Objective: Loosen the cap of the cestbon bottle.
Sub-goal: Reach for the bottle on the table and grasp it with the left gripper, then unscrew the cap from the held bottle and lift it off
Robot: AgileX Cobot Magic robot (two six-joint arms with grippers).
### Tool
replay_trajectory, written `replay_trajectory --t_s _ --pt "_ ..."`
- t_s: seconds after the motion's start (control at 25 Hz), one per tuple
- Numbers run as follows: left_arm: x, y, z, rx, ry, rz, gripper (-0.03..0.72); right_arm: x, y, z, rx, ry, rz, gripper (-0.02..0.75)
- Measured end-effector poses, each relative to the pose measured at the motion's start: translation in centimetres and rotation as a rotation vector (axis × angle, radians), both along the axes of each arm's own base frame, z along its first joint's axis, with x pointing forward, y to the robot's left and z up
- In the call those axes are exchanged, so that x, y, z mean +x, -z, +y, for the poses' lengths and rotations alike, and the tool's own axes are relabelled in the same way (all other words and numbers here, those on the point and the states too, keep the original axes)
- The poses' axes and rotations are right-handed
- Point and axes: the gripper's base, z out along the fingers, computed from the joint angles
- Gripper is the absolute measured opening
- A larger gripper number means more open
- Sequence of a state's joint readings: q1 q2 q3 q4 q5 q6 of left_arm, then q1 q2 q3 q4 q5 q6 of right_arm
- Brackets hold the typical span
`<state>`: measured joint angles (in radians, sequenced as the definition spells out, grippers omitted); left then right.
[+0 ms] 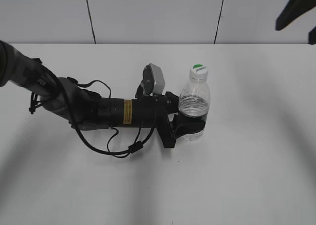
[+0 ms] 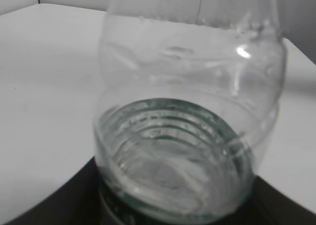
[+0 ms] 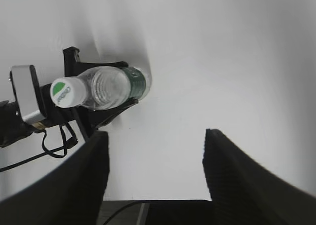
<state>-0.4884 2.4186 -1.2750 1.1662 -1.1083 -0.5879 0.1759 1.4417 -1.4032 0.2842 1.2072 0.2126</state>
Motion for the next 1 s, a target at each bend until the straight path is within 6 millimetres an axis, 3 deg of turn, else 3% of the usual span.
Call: replay_trajectory --t_s 0.32,0.52,1.0 --pt "0.0 0.0 0.0 0.000 0.001 -0.002 0.395 4.0 2.6 7.5 -0.025 -0.111 0.083 0.465" --pt "0.0 0.0 -0.1 0.000 0.003 -0.002 0.395 5.2 4.4 11.3 -0.034 -0.156 0.120 0.465" --pt "0.0 0.0 -0.1 0.004 -0.003 -0.001 0.393 5.9 7.8 13.6 -0.079 -0.164 0.204 0.465"
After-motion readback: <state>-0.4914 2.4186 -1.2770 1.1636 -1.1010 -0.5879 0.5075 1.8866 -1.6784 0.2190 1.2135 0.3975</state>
